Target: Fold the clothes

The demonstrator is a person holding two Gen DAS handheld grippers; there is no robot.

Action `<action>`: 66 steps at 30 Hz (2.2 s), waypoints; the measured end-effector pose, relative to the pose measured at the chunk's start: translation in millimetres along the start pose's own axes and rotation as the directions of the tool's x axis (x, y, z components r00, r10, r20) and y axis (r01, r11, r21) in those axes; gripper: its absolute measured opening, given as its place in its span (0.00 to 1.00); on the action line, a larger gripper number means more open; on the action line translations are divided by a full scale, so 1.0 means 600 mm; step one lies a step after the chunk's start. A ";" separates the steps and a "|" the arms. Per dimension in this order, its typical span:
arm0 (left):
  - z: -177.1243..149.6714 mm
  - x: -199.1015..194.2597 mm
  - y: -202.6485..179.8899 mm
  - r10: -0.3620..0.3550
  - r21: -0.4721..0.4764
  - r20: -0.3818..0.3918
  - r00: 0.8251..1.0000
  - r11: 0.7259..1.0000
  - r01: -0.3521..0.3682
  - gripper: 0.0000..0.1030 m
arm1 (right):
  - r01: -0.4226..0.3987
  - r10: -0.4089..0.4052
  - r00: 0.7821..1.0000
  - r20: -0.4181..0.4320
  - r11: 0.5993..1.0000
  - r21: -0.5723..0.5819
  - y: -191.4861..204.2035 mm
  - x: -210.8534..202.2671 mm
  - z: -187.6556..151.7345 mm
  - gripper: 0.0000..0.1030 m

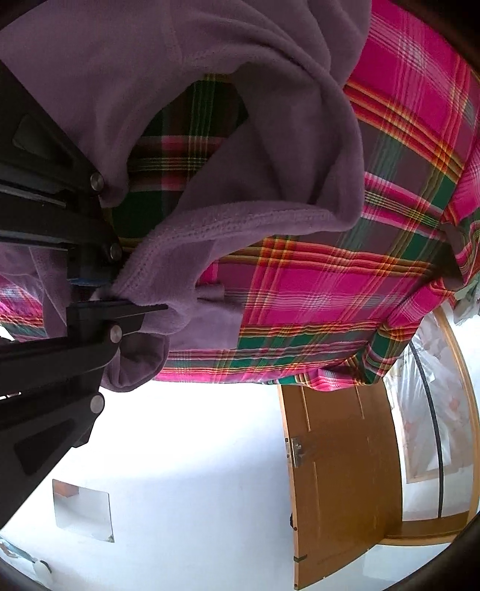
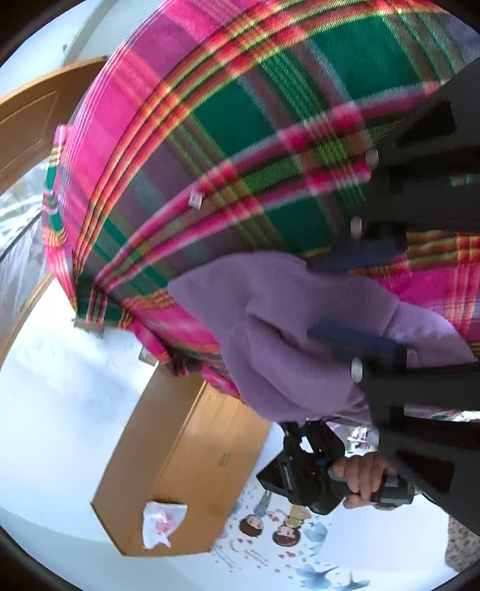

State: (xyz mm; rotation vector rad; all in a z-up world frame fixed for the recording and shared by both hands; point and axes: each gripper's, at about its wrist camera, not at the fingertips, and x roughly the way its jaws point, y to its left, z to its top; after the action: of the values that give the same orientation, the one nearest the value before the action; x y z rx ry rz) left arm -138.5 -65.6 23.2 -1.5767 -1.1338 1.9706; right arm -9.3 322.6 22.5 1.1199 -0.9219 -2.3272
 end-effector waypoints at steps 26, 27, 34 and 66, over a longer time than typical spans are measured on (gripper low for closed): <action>0.036 -0.007 -0.025 -0.036 -0.030 0.097 0.995 0.999 0.039 0.05 | 0.072 -0.096 0.953 0.287 0.993 0.091 -0.039 -0.199 -0.047 0.02; 0.038 -0.010 -0.024 -0.037 -0.031 0.103 0.994 0.999 0.040 0.05 | 0.080 -0.109 0.950 0.294 0.991 0.109 -0.048 -0.206 -0.052 0.02; 0.051 -0.020 -0.014 -0.042 -0.052 0.143 0.989 0.997 0.050 0.05 | 0.212 -0.243 0.950 0.196 0.963 0.165 -0.096 -0.205 -0.081 0.02; 0.080 -0.035 0.001 -0.034 -0.097 0.174 0.984 0.994 0.051 0.05 | 0.454 -0.470 0.882 0.039 0.824 -0.340 0.038 -0.045 0.021 0.07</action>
State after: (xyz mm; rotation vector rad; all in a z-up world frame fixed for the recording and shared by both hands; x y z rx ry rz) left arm -176.8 -97.9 38.5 -1.4386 -1.3424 2.0838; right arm -1.9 327.3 59.0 1.3486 -0.2111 -2.6851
